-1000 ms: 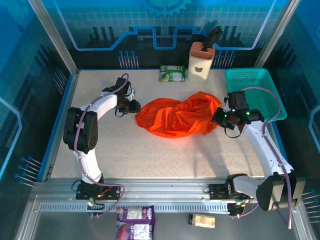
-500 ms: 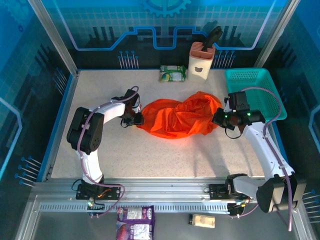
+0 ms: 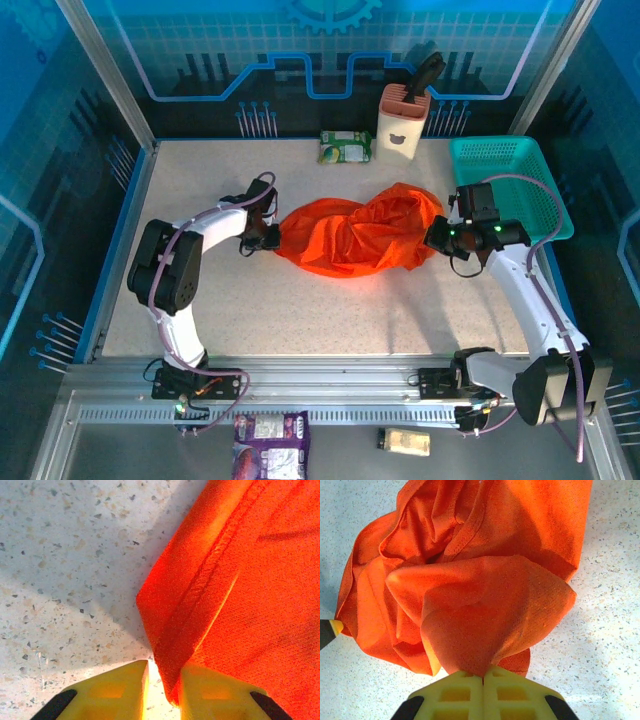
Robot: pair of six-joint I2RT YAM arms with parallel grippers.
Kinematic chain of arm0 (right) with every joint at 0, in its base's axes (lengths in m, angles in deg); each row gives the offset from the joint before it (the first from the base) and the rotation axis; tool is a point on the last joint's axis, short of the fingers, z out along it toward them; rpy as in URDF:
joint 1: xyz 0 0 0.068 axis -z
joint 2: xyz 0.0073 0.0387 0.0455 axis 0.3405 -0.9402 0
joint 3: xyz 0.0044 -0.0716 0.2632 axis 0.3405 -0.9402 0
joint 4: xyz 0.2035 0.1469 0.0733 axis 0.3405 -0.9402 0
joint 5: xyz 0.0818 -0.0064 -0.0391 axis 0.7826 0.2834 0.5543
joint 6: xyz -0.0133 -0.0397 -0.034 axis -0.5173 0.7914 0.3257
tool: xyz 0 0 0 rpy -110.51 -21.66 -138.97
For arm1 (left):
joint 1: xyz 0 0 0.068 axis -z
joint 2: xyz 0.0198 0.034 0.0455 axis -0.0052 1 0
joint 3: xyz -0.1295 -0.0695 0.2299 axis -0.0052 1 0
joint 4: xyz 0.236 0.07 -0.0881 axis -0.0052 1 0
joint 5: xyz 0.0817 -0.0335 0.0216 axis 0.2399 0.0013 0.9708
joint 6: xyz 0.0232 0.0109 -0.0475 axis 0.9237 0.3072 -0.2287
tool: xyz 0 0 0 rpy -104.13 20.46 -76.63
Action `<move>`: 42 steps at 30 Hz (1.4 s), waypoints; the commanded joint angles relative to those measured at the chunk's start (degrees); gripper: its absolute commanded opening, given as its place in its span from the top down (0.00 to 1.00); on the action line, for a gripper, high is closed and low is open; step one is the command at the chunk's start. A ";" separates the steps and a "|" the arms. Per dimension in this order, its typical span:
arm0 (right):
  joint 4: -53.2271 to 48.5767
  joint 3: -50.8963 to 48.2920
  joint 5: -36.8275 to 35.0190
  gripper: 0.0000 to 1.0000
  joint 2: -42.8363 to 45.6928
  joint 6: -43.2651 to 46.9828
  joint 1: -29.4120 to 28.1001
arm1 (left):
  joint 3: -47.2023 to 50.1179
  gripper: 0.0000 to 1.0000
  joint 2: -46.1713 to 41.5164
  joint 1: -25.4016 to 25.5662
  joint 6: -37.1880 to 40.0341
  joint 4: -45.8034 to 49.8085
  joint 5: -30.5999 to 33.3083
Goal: Fold the inside-out t-shirt
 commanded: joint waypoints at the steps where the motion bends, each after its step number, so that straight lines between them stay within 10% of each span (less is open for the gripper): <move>1: -1.02 1.82 0.84 1.00 0.77 0.73 0.64 | -0.02 0.89 -1.54 0.01 -0.12 0.21 0.55; 20: -2.31 32.92 -19.42 1.00 12.76 11.00 3.11 | -17.35 1.00 -36.92 -11.76 2.86 8.35 -1.36; 35: -2.68 23.10 -9.08 1.00 -8.68 10.72 6.75 | -23.56 1.00 -7.13 -15.99 2.72 11.21 -25.71; 42: 0.82 12.83 -5.80 1.00 -11.49 9.49 7.92 | -13.71 0.66 -7.21 -15.59 -2.65 2.18 -26.81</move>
